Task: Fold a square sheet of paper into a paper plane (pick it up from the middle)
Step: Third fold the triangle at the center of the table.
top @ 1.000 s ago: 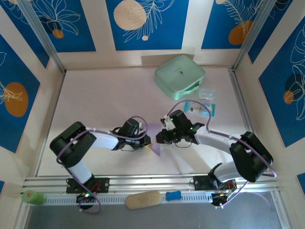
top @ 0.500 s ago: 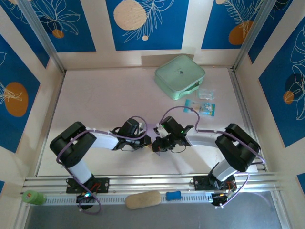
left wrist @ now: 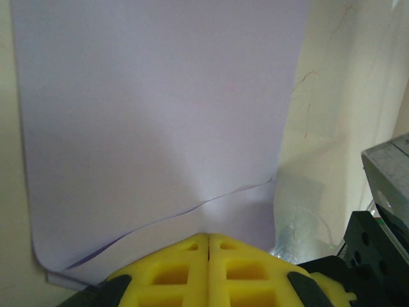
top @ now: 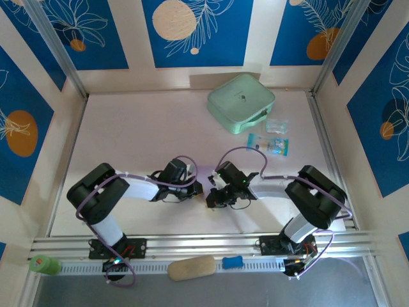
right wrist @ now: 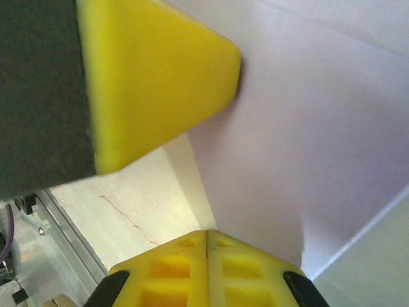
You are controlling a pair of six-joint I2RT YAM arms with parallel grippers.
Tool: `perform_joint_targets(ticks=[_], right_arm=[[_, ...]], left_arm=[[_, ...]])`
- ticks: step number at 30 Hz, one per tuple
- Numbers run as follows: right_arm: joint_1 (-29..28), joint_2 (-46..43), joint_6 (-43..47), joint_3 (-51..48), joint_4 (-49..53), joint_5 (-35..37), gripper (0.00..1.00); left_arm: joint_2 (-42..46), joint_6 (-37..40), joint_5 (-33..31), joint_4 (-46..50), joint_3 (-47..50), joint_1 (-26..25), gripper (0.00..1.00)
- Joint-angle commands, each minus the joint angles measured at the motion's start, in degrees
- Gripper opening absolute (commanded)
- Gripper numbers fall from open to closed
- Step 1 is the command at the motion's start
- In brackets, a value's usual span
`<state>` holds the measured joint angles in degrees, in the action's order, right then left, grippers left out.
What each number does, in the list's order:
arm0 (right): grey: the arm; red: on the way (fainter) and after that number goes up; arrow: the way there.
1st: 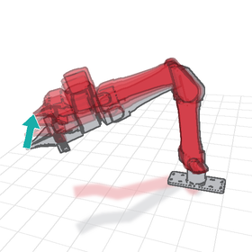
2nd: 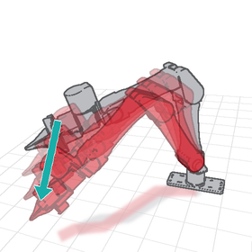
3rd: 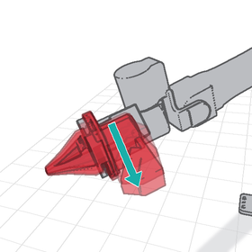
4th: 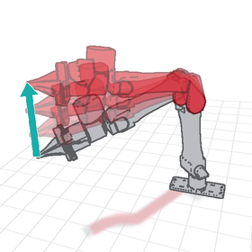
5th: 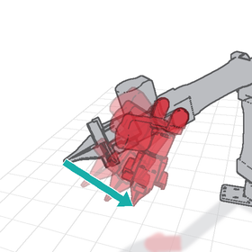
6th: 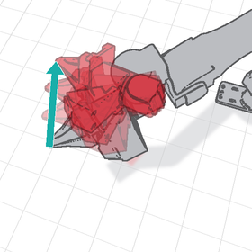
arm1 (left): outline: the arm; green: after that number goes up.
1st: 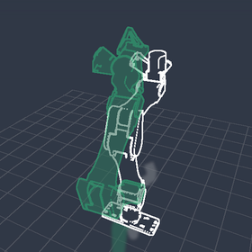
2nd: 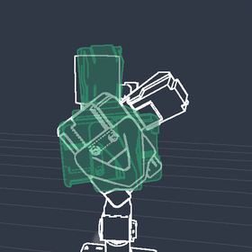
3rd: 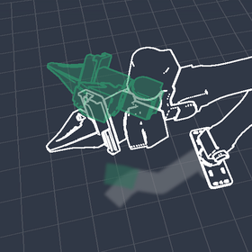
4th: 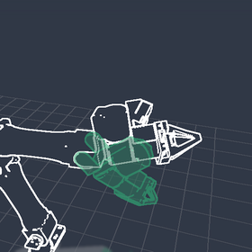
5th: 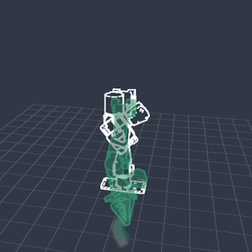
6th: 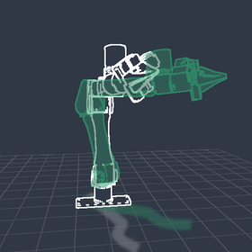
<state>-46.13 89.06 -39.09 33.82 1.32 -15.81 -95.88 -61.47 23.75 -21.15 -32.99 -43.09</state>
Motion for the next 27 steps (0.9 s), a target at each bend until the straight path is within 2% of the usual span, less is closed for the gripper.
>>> perform_joint_targets(ticks=[1, 8, 16, 21, 27], right_arm=[[-0.2, -2.6, -0.9, -2.9, 2.4, 0.7, 0.02], [-0.3, -7.8, -3.4, -7.7, 2.1, 0.9, 0.02], [0.5, -13.3, -2.4, -3.0, 6.4, 0.8, 0.03], [1.9, -8.4, -0.8, 1.7, 6.0, 0.4, 0.03], [2.3, -0.8, -0.8, 5.0, 2.5, 0.3, 0.03]], left_arm=[[-1.7, 0.2, -1.3, 1.4, 0.9, 0.3, 0.0], [-0.6, -0.6, -2.9, 1.6, 1.7, 0.3, 0.0], [1.1, -5.7, -9.3, -1.9, 4.3, -1.9, 0.0], [2.5, -8.2, -15.0, -2.6, 5.3, -4.4, 0.0], [2.2, -8.7, -16.2, -3.6, 4.9, -6.0, 0.0]])
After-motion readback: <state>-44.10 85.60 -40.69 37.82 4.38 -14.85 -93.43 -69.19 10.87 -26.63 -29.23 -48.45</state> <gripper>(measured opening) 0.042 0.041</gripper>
